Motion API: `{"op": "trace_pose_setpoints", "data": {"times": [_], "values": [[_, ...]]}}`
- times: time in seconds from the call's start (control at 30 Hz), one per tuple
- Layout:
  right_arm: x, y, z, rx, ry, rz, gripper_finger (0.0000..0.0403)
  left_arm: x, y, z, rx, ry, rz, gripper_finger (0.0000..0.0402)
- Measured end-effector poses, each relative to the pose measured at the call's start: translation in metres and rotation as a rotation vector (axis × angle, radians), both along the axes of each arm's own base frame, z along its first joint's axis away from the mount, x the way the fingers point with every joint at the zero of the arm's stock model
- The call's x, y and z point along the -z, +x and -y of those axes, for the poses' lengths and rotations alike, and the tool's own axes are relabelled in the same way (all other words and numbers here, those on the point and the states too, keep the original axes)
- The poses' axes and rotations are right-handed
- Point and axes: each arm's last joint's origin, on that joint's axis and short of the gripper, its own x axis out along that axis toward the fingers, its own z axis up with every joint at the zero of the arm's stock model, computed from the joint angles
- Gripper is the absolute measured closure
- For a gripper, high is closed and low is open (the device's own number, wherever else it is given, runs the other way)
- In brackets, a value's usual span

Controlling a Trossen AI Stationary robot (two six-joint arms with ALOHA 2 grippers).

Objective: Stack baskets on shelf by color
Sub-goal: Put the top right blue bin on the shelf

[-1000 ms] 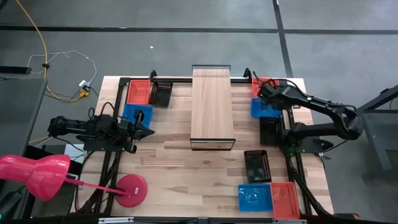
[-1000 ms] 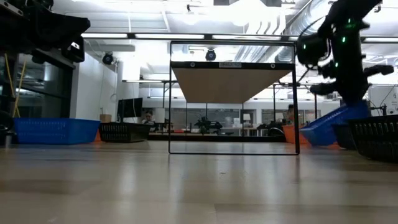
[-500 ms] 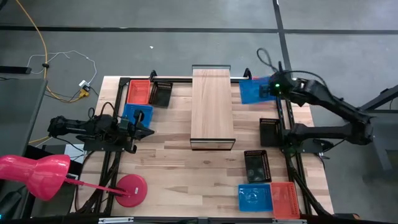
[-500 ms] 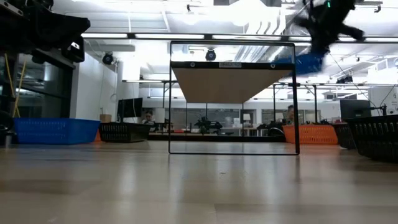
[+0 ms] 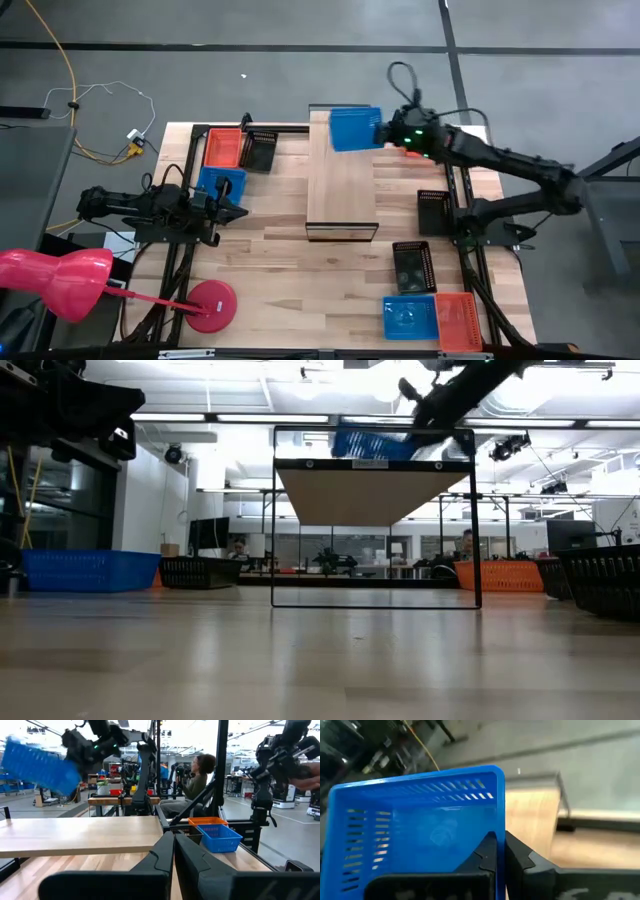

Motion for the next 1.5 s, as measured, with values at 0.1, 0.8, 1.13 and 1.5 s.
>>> {"op": "trace_pose_setpoints", "data": {"times": [0.1, 0.8, 1.13, 1.5], "values": [[0.007, 0.018, 0.012, 0.021, 0.049, -0.017, 0.0403, 0.0, 0.0, 0.0, 0.0, 0.0, 0.0, 0.0398], [0.037, 0.05, 0.039, 0.123, 0.21, -0.121, 0.0399, 0.0, 0.0, 0.0, 0.0, 0.0, 0.0, 0.0398], [0.036, 0.049, 0.04, 0.176, 0.167, -0.13, 0.0363, 0.0, 0.0, 0.0, 0.0, 0.0, 0.0, 0.0398], [0.023, 0.051, 0.042, 0.163, 0.055, -0.075, 0.027, 0.0, 0.0, 0.0, -0.001, 0.0, 0.0, 0.0398]]}}
